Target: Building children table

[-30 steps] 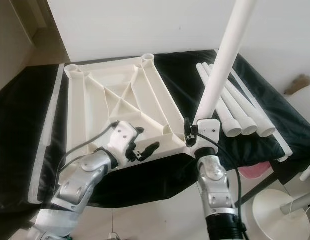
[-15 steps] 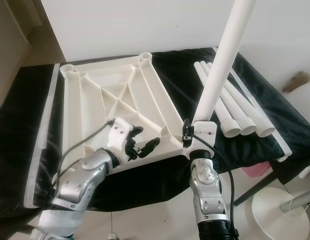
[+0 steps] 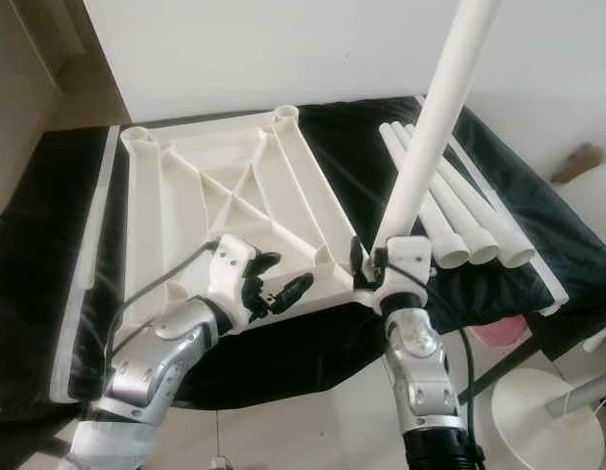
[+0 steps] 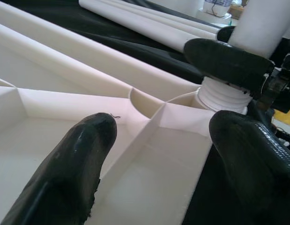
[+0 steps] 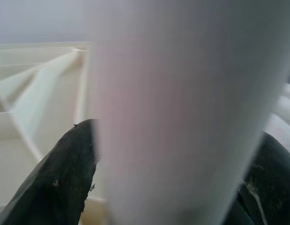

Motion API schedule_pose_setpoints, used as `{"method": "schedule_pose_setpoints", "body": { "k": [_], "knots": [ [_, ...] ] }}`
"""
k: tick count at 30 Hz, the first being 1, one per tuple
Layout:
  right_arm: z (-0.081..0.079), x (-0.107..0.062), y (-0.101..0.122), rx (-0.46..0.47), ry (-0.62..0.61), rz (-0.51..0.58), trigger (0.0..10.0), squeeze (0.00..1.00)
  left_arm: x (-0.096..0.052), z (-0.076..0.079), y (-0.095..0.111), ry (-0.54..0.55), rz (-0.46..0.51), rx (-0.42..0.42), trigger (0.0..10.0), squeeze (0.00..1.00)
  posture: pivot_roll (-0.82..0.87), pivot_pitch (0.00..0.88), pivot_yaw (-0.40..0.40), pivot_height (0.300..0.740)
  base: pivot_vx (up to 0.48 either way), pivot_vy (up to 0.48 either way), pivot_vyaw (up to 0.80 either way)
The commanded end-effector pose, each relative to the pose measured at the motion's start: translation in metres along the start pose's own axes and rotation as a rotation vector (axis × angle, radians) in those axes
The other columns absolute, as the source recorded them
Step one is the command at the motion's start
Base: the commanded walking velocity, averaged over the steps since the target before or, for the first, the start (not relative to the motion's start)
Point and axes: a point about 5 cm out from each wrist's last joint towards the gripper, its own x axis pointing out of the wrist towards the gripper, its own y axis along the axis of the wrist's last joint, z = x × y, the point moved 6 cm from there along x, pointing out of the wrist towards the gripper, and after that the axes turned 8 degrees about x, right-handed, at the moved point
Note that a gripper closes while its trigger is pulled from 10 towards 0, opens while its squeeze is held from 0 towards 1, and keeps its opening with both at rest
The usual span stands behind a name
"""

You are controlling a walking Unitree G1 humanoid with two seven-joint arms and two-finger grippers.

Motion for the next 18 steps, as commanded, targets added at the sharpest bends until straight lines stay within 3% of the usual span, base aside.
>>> {"method": "schedule_pose_setpoints", "body": {
  "k": [1, 5, 6, 7, 13, 18],
  "knots": [
    [0.002, 0.0, -0.001, 0.014, 0.023, -0.006, 10.0, 1.0, -0.001, 0.013, 0.004, -0.091, 0.019, 0.015, 10.0, 0.0, 0.03, 0.0, -0.017, 0.74, 0.0, 0.0, 0.0],
    [0.003, 0.004, 0.002, 0.008, 0.098, -0.011, 10.0, 1.0, -0.002, 0.019, 0.005, -0.13, 0.016, 0.023, 10.0, 0.0, 0.03, 0.0, -0.013, 0.74, 0.0, 0.0, 0.0],
    [0.001, 0.006, 0.003, 0.003, 0.136, -0.017, 10.0, 0.21, -0.002, 0.022, 0.005, -0.145, 0.014, 0.027, 10.0, 0.0, 0.03, 0.0, -0.011, 0.74, 0.0, 0.0, 0.0],
    [-0.001, 0.007, 0.004, -0.001, 0.178, -0.025, 10.0, 0.0, -0.002, 0.026, 0.005, -0.16, 0.012, 0.033, 10.0, 0.0, 0.03, 0.0, -0.011, 0.74, 0.0, 0.0, 0.0],
    [-0.009, 0.011, -0.005, -0.048, 0.375, -0.097, 10.0, 0.0, 0.002, 0.032, 0.007, -0.191, 0.012, 0.06, 10.0, 0.0, 0.03, 0.0, -0.002, 0.74, 0.0, 0.0, 0.0],
    [-0.008, 0.013, -0.011, -0.065, 0.416, -0.122, 10.0, 0.0, 0.004, 0.035, 0.007, -0.201, 0.01, 0.065, 10.0, 0.0, 0.04, 0.0, 0.002, 0.74, 0.0, 0.0, 0.0]
  ]
}}
